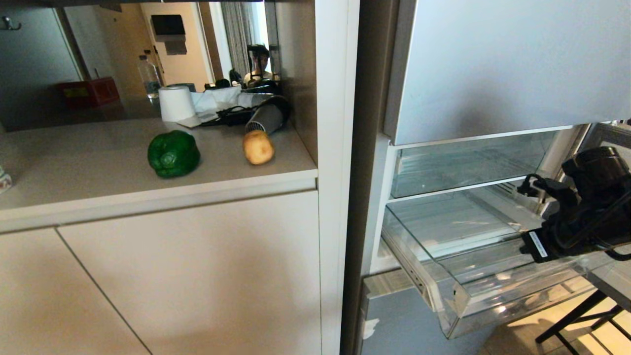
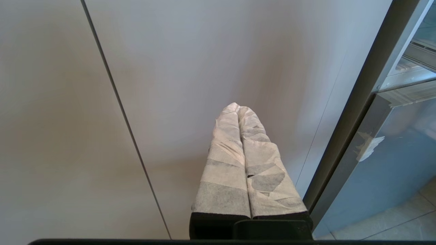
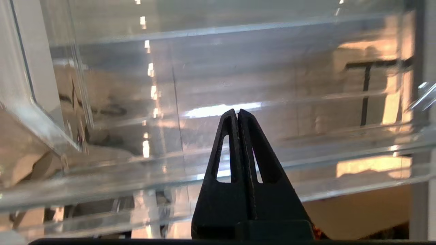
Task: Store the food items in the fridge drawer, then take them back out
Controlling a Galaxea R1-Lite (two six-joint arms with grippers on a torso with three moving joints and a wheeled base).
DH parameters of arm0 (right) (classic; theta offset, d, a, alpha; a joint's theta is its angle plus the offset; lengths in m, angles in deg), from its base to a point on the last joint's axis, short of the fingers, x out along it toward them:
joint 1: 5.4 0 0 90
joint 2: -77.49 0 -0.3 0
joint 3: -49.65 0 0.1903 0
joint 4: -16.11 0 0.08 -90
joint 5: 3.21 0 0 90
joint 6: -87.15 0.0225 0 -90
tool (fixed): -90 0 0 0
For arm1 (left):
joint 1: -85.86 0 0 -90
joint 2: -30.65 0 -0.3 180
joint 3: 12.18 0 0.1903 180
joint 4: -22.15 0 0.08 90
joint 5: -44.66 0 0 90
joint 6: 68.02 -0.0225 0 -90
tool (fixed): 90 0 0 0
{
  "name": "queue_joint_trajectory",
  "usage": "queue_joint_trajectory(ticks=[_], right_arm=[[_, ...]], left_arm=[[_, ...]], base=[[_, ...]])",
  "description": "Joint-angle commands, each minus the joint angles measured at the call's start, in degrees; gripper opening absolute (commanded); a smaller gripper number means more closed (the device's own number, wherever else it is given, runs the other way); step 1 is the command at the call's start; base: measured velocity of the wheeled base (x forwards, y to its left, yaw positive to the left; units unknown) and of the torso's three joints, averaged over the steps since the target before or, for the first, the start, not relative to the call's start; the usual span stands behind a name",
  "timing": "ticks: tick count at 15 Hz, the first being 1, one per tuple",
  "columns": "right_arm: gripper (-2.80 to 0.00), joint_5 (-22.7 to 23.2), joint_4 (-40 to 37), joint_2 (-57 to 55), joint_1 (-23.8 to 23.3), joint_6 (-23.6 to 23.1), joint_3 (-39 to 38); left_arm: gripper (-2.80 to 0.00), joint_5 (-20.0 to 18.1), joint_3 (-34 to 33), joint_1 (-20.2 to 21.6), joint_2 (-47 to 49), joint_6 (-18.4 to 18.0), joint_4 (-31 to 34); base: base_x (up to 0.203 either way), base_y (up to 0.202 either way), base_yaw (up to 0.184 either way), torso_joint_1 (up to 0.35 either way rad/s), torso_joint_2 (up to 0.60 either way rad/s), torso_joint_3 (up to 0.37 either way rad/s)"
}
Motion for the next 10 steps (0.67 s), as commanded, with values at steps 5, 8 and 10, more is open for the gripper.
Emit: queue_joint_trajectory(ticks=[5,8,10], right_arm=[[-2.8,0.06,0.08,-5.22,-1.05,-0.03,3.44],[-2.8,0.15,0.91,-6.37,-2.12,-0.13,3.33],[-2.8,0.08,0.96,-6.08,-2.64,-0.31,2.5]], left_arm=[[-2.8,0.01,0.0,0.02,-0.02,0.01,0.0],[-2.8,0.01,0.0,0.02,-0.02,0.01,0.0],[-2.8,0.01,0.0,0.02,-0.02,0.01,0.0]], base=[[0.0,0.0,0.0,0.0,0.0,0.0],[0.0,0.0,0.0,0.0,0.0,0.0],[0.0,0.0,0.0,0.0,0.0,0.0]])
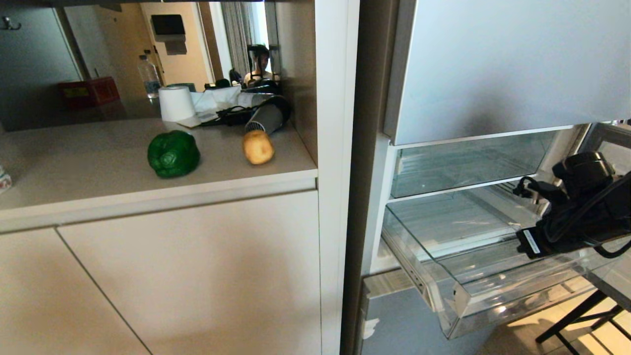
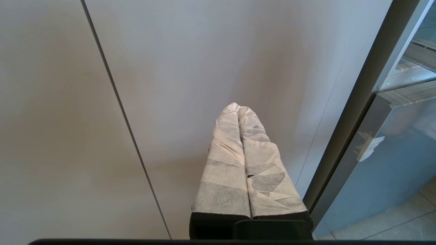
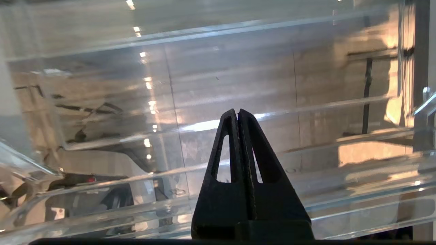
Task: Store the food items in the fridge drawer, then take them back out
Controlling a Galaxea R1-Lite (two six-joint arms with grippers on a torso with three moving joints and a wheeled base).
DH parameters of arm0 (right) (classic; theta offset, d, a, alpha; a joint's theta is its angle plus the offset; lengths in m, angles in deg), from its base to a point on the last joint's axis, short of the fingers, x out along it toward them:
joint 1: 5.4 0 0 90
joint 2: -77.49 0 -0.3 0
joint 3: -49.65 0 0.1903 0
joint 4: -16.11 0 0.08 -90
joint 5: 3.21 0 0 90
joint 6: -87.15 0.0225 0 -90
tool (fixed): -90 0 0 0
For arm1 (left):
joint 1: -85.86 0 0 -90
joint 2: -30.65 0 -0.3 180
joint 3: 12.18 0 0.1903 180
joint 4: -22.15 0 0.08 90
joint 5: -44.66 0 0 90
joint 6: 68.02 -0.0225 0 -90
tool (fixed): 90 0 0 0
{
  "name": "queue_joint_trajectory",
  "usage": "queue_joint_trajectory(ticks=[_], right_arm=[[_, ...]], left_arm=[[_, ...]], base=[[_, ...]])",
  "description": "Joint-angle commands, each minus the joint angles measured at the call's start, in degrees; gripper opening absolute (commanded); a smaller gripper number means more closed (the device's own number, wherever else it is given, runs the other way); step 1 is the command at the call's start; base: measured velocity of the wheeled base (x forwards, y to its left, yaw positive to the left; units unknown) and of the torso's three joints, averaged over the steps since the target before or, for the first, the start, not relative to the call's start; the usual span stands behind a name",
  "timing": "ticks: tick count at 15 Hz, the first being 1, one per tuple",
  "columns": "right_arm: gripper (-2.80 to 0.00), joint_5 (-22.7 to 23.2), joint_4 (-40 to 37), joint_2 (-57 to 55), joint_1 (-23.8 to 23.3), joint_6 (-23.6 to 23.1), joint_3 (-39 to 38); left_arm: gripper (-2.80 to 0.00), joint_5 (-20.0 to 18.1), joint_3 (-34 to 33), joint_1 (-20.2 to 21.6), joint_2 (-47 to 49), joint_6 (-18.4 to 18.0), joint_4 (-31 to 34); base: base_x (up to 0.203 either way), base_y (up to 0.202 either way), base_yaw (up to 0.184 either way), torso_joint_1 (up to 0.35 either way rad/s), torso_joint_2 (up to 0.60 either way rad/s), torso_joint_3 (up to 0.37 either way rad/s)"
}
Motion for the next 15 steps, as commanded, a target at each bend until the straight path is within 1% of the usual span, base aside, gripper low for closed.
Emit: queue_joint_trajectory(ticks=[1,5,7,10,13,15], right_arm=[[-2.8,-0.03,-0.08,0.27,-0.34,-0.09,-0.63],[-2.8,-0.09,-0.17,4.85,-0.63,-0.3,-5.31],[-2.8,-0.17,-0.17,7.57,-0.85,-1.2,-8.35],[-2.8,-2.4,-0.09,11.19,-0.98,-1.93,-11.61],[-2.8,-2.26,0.9,10.6,-0.75,-1.9,-9.16],[-2.8,-2.04,5.63,9.08,0.69,-1.67,-7.67]], left_arm=[[-2.8,0.01,0.0,0.02,-0.02,0.01,0.0],[-2.8,0.01,0.0,0.02,-0.02,0.01,0.0],[-2.8,0.01,0.0,0.02,-0.02,0.01,0.0],[-2.8,0.01,0.0,0.02,-0.02,0.01,0.0],[-2.8,0.01,0.0,0.02,-0.02,0.01,0.0],[-2.8,0.01,0.0,0.02,-0.02,0.01,0.03]], base=[[0.0,0.0,0.0,0.0,0.0,0.0],[0.0,0.0,0.0,0.0,0.0,0.0],[0.0,0.0,0.0,0.0,0.0,0.0],[0.0,0.0,0.0,0.0,0.0,0.0],[0.0,0.0,0.0,0.0,0.0,0.0],[0.0,0.0,0.0,0.0,0.0,0.0]])
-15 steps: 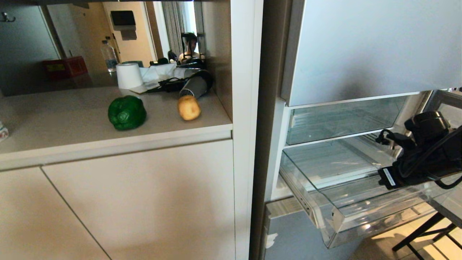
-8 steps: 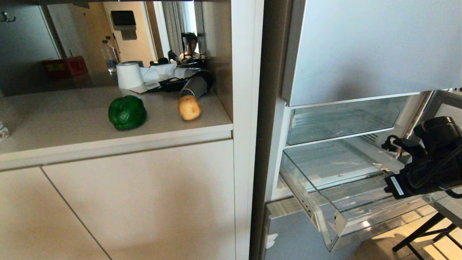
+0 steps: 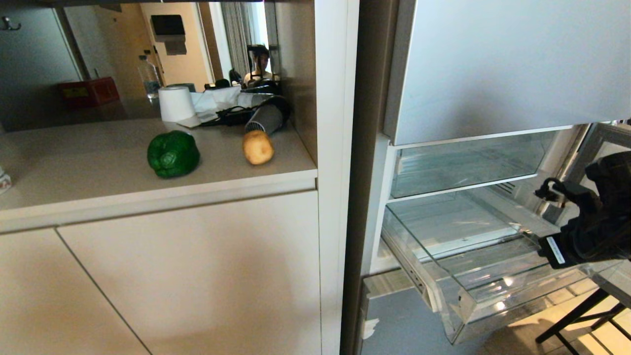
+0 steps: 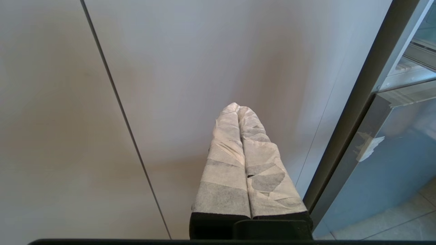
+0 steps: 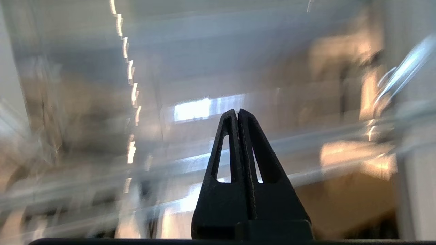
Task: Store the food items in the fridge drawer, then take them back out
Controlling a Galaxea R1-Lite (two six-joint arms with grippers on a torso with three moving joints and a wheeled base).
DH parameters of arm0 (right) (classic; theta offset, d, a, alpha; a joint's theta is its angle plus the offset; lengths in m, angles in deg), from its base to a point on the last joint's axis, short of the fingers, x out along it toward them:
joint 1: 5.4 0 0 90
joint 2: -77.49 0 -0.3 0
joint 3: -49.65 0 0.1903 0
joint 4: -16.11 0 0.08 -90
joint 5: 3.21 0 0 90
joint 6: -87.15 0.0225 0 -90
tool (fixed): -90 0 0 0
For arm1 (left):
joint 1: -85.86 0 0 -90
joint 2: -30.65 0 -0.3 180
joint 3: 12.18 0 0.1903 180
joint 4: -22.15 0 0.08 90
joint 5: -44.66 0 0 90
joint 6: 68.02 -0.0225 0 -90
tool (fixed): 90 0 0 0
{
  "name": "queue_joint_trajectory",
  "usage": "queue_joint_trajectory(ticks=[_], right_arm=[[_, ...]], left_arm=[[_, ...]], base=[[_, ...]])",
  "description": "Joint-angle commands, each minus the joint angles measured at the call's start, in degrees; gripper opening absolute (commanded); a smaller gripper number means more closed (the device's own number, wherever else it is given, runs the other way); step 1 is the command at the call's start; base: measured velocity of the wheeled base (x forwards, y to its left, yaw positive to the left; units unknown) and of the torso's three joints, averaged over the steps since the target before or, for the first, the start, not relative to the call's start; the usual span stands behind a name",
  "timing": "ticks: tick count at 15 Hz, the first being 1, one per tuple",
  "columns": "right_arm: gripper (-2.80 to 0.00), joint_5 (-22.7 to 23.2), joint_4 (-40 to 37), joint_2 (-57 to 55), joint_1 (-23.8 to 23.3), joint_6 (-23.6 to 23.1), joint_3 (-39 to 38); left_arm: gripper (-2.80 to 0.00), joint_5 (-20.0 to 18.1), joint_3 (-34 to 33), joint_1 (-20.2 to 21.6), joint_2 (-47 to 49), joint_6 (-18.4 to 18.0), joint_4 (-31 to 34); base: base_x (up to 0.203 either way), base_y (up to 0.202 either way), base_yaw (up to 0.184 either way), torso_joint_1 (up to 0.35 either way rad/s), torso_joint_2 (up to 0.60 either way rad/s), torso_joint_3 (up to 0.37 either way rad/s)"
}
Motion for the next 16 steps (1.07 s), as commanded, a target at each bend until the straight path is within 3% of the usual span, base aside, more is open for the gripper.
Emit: queue_joint_trajectory(ticks=[1,7,13,16], right_arm=[[-2.8,0.32,3.06,-1.17,1.38,0.02,0.82],[-2.8,4.91,12.89,5.59,8.06,2.44,-5.14],[-2.8,8.95,14.41,16.95,23.59,9.18,-11.69],[-2.8,9.07,14.9,22.0,24.12,9.95,-17.03]], left_arm=[[-2.8,0.01,0.0,0.02,-0.02,0.01,0.0],[-2.8,0.01,0.0,0.02,-0.02,0.01,0.0],[-2.8,0.01,0.0,0.02,-0.02,0.01,0.05],[-2.8,0.01,0.0,0.02,-0.02,0.01,0.0]], base=[[0.0,0.0,0.0,0.0,0.0,0.0],[0.0,0.0,0.0,0.0,0.0,0.0],[0.0,0.0,0.0,0.0,0.0,0.0],[0.0,0.0,0.0,0.0,0.0,0.0]])
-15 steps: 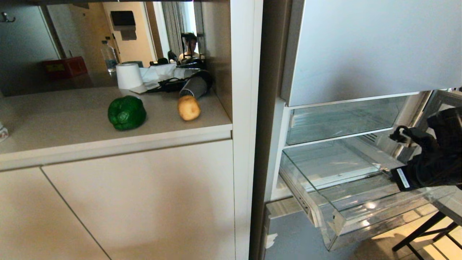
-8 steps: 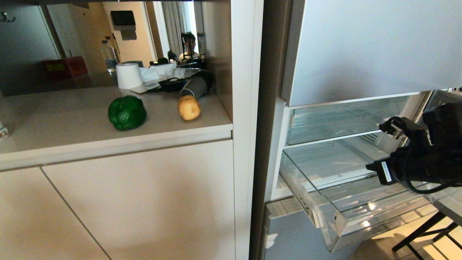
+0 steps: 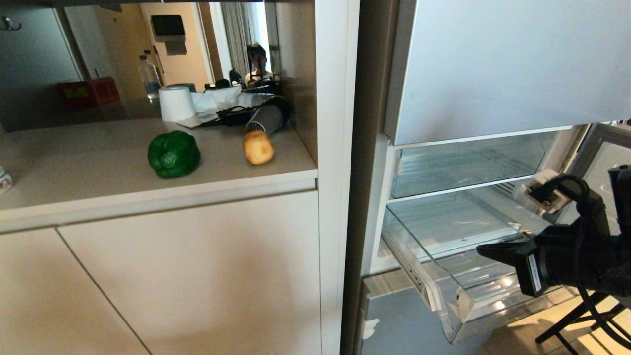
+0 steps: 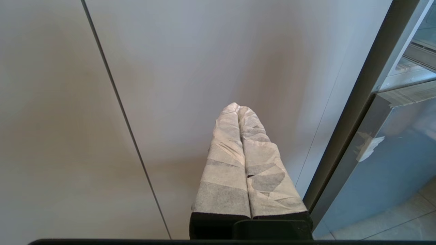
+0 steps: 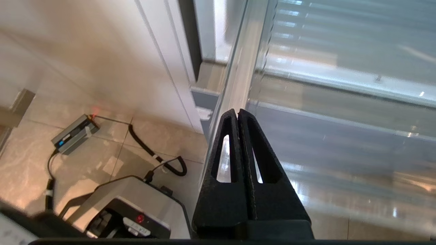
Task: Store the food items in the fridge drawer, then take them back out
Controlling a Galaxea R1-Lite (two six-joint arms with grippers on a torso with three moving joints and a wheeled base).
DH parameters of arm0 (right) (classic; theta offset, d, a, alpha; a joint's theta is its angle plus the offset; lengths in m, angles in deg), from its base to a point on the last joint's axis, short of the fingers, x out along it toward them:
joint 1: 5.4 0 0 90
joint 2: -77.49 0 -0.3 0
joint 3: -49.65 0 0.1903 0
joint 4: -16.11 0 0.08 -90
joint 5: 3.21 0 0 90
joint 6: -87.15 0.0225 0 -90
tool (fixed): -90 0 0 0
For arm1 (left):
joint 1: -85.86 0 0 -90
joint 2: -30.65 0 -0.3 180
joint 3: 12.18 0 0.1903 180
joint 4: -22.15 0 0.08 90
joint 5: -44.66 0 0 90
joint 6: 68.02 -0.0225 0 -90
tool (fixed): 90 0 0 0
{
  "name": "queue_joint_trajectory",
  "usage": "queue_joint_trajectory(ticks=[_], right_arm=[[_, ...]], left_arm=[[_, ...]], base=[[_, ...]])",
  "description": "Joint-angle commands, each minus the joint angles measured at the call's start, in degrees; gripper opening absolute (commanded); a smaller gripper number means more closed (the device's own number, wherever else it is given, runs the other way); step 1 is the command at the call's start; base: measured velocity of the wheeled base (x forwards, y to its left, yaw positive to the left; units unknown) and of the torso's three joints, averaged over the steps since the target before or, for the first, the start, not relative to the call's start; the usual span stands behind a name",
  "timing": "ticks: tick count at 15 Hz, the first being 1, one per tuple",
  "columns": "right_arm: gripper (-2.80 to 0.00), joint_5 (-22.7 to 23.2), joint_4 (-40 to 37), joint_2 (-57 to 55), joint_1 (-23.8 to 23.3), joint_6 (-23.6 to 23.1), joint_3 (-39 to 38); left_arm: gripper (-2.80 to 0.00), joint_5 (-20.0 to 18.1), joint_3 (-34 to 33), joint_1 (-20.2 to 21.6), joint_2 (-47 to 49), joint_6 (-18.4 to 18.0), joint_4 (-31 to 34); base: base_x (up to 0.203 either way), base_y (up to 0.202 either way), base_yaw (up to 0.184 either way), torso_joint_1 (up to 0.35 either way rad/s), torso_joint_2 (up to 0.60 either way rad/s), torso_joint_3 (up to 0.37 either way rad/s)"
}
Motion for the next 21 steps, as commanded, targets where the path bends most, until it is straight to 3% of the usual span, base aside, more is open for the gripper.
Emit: queue_joint_trajectory(ticks=[1,6,11,21], right_arm=[[-2.8,0.01,0.71,4.86,0.3,-0.07,-3.55],[-2.8,0.02,7.55,13.63,-0.05,-0.12,-13.63],[-2.8,-0.05,10.73,14.65,-0.05,0.07,-16.44],[-2.8,-0.14,10.73,19.27,0.03,-0.45,-19.38]], left_arm=[[-2.8,0.01,0.0,0.02,-0.02,0.0,0.0],[-2.8,0.01,0.0,0.02,-0.02,0.0,0.0],[-2.8,0.01,0.0,0.02,-0.02,0.0,0.0],[-2.8,0.01,0.0,0.02,-0.02,0.0,0.0]], base=[[0.0,0.0,0.0,0.0,0.0,0.0],[0.0,0.0,0.0,0.0,0.0,0.0],[0.0,-0.001,0.015,-0.002,0.0,0.0],[0.0,-0.01,0.17,0.003,0.0,0.002]])
